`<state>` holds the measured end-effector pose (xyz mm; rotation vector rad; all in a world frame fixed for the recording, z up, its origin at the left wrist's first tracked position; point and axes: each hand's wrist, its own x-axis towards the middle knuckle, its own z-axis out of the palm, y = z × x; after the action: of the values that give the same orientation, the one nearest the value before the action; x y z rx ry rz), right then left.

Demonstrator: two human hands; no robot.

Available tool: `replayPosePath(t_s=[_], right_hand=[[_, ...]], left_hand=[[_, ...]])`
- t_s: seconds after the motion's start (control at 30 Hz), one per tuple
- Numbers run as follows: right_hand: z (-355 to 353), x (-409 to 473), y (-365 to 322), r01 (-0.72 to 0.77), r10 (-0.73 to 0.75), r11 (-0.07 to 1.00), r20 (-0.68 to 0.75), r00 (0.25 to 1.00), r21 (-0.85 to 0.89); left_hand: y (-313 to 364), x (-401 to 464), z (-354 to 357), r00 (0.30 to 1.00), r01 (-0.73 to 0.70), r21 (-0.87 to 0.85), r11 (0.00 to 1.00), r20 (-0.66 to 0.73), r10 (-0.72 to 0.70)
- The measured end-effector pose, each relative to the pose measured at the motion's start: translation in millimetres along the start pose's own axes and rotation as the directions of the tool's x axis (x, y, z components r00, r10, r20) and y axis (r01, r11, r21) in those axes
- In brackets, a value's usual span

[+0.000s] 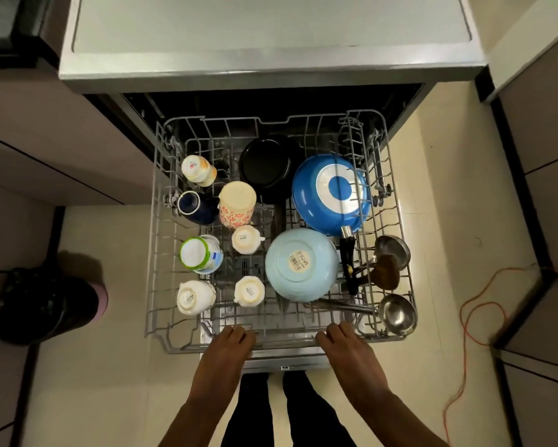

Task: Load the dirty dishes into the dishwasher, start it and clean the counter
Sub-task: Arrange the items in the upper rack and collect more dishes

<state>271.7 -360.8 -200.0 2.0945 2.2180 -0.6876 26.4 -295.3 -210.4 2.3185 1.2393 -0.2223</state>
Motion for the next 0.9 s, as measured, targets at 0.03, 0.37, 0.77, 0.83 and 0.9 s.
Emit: replayPosePath(t_s=[0.03,0.37,0.77,0.83,0.9], right_hand=[[1.3,0.5,0.6,0.012,-0.012,1.0,0.001,1.0,0.0],[-26.8,83.0,13.0,0.005,-0.013,0.998,-0.116,0.993,-0.065],[-72.2,223.6,47.3,-0.045,-0.038,0.947,-0.249,0.968,-0.319],[-76.2,245.9,53.0,-0.081,-0.02,0.94,-0.291,0.956,-0.332],[-80.0,273.5,56.8,-0.097,-0.027,0.931,-0.331,0.943,-0.353]], left_hand=[[-1.2,-0.1,0.2,1.0,-0.022,-0.005,1.0,-0.005,0.022],[-29.1,79.0,-46.6,0.978,-0.073,0.006,0.997,-0.193,0.073],[-74.2,213.8,-109.5,0.94,-0.069,0.332,0.941,-0.295,0.172],[-83.7,235.9,-112.9,0.927,-0.06,0.373,0.926,-0.323,0.191],[-93.9,260.4,-120.1,0.925,-0.013,0.395,0.918,-0.344,0.162]])
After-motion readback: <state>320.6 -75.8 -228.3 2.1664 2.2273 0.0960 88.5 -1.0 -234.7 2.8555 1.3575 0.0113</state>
